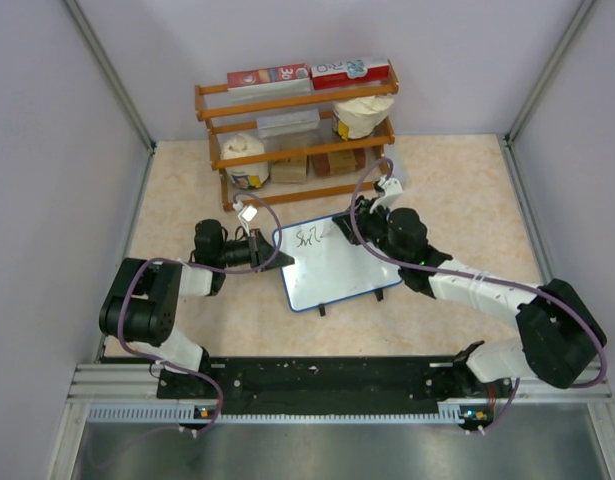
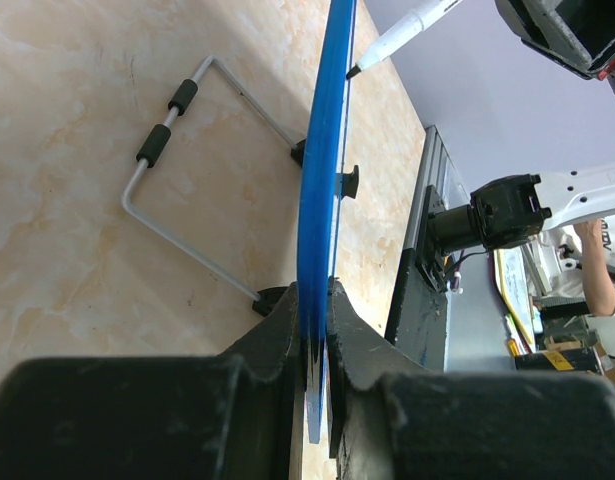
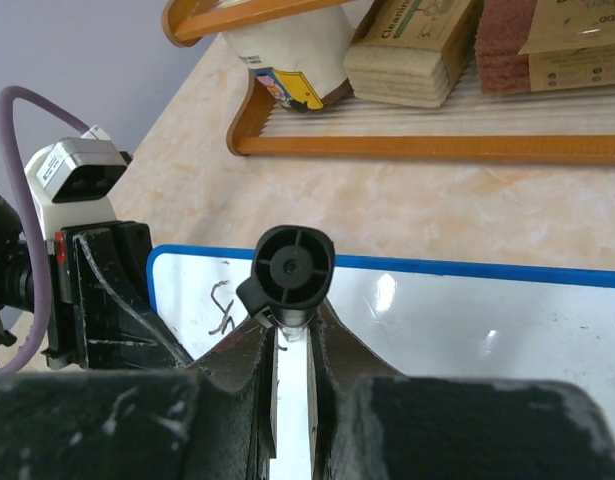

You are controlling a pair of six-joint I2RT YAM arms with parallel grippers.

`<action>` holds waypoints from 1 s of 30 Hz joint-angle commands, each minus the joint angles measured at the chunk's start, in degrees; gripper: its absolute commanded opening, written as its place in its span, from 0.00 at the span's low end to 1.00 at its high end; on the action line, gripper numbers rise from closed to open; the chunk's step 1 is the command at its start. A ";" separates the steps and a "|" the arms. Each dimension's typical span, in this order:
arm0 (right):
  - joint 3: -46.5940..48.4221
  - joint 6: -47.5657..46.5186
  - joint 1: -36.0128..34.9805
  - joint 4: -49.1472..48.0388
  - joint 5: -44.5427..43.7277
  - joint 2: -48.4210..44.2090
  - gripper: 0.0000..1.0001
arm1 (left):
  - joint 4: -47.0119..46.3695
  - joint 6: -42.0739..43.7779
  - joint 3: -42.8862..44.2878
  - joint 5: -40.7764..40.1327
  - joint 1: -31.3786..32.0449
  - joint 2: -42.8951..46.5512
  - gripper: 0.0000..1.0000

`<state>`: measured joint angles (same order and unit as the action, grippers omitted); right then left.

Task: Write a sentence on the whiteboard

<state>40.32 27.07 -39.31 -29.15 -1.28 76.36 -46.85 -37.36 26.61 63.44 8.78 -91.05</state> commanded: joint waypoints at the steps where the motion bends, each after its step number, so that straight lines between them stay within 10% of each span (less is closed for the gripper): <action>1: 2.58 -0.09 0.11 -2.67 0.31 1.25 0.00 | -0.43 1.94 0.99 -2.44 0.01 -1.06 0.00; 30: 3.28 -0.53 0.11 0.58 -7.16 -0.42 0.00 | -0.43 1.94 0.99 -2.53 0.01 -0.89 0.00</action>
<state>40.80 27.64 -39.31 -28.88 -5.48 76.55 -46.78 -37.41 26.81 63.42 8.78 -91.29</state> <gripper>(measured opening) 0.083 0.124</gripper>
